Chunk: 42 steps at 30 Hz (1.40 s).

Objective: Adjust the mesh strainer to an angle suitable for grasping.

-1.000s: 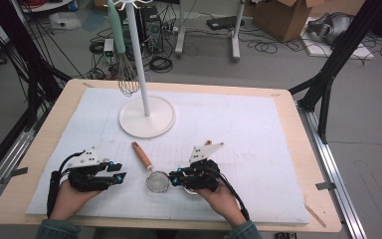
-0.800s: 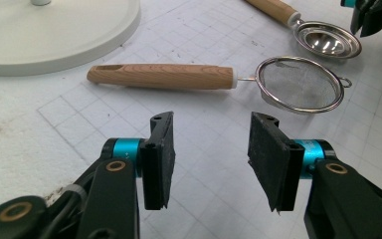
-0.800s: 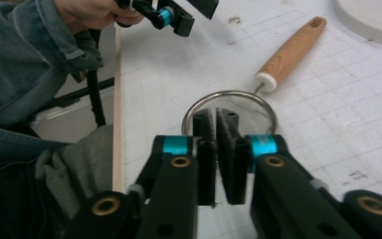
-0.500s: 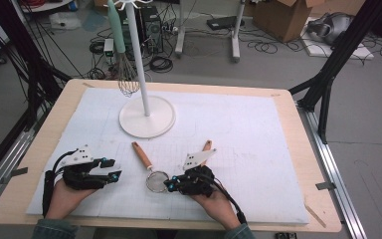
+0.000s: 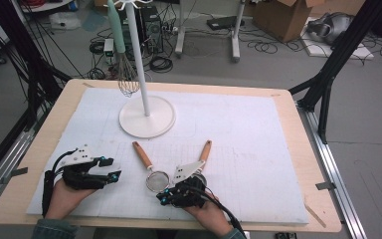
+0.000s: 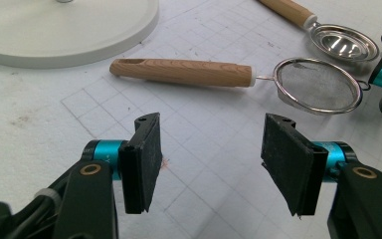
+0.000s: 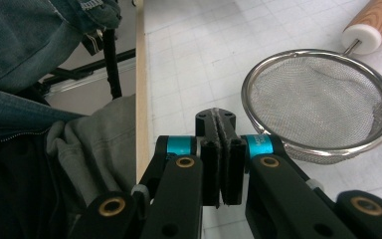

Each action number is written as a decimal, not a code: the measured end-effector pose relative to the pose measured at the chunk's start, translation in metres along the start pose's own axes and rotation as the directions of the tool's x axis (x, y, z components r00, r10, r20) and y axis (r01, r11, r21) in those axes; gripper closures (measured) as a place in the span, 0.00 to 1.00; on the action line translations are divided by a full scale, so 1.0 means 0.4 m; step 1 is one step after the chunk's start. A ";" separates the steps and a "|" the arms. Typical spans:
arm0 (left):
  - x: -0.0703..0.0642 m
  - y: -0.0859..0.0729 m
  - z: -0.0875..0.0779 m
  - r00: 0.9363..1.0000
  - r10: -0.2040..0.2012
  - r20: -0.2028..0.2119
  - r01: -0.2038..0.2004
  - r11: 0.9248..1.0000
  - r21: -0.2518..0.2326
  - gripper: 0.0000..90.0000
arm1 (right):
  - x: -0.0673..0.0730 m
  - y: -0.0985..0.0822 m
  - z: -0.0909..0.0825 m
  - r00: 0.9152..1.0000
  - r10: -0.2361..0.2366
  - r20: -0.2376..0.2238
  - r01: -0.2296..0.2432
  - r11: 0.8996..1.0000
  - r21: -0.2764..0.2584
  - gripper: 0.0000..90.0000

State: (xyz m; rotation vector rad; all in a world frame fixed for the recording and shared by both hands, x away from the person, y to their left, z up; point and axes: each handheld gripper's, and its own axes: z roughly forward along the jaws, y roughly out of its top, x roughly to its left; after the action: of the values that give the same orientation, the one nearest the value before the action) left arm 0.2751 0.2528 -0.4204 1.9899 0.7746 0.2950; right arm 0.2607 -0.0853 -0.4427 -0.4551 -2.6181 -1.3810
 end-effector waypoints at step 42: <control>0.009 0.003 -0.011 1.000 -0.006 -0.016 0.006 1.000 -0.012 0.45 | -0.055 0.017 -0.045 0.989 -0.022 0.145 0.018 0.999 0.029 0.99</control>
State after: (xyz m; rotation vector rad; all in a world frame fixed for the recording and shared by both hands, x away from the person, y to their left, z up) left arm 0.2761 0.2574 -0.4176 1.9759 0.7873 0.3112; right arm 0.2836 -0.1011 -0.4332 -0.5475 -2.7603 -1.3639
